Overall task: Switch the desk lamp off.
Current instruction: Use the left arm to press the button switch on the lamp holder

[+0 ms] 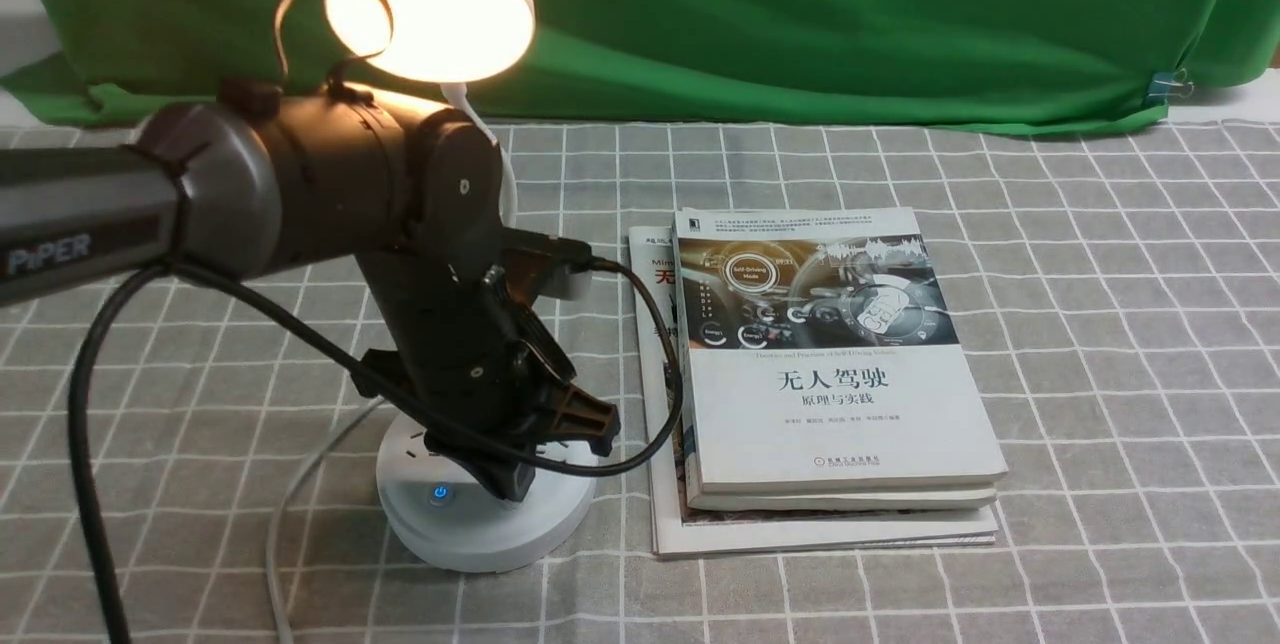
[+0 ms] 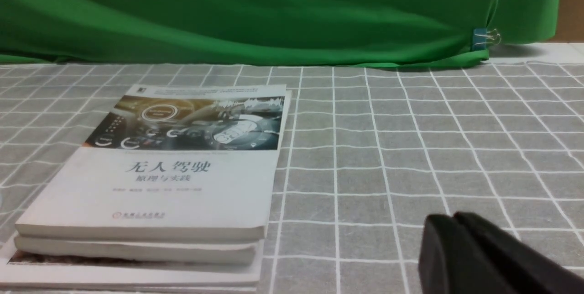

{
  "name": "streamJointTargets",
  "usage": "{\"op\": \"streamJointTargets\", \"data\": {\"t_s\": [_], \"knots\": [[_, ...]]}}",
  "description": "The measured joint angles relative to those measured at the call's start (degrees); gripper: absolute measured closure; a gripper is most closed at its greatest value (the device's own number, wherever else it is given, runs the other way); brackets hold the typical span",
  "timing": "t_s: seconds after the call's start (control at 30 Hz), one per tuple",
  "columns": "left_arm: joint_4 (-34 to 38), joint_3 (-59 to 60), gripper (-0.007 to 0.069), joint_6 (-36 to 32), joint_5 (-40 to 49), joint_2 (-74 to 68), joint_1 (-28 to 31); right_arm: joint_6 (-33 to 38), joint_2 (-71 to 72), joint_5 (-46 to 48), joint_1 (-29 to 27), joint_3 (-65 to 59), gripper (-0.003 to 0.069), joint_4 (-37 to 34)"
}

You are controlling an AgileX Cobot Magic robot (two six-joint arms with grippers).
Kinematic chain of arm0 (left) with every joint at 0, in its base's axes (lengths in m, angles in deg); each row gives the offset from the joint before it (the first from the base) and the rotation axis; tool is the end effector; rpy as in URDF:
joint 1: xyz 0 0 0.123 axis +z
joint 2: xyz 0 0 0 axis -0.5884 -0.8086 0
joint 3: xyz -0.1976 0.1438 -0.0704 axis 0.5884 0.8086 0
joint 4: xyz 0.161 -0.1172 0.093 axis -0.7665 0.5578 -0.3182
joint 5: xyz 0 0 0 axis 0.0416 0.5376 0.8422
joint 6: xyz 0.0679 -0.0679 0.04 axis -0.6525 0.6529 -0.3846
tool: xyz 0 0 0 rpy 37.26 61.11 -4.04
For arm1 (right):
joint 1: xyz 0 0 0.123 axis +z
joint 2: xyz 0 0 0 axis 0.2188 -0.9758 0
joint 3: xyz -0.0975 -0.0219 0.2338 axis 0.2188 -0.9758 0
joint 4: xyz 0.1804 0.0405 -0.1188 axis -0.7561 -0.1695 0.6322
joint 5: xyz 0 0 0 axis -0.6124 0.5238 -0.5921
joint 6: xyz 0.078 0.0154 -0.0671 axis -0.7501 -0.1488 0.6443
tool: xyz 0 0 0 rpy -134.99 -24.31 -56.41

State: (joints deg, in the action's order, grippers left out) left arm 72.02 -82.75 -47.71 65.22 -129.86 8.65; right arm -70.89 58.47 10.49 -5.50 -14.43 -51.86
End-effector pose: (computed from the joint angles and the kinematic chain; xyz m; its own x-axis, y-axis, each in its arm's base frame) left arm 0.2749 -0.1582 0.1706 -0.9201 0.3810 -0.0910 0.3907 0.9095 -0.1423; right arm 0.0666 0.0091 0.1903 -0.1245 0.0028 -0.9922 -0.1291 0.9914 0.0190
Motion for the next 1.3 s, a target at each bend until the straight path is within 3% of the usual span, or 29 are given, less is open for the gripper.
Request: {"op": "streamJointTargets", "data": {"t_s": [0.43,0.83,1.3], "knots": [[-0.1,-1.0,0.0606,0.4,0.4,-2.8,0.0,0.0,0.0,0.0,0.0,0.0,0.0623,0.0],[-1.3,-0.6,0.0606,0.4,1.5,3.4,-0.2,0.0,0.0,0.0,0.0,0.0,0.0623,0.0],[0.3,-1.0,0.0606,-0.4,1.1,-2.6,-0.2,0.0,0.0,0.0,0.0,0.0,0.0623,0.0]]}}
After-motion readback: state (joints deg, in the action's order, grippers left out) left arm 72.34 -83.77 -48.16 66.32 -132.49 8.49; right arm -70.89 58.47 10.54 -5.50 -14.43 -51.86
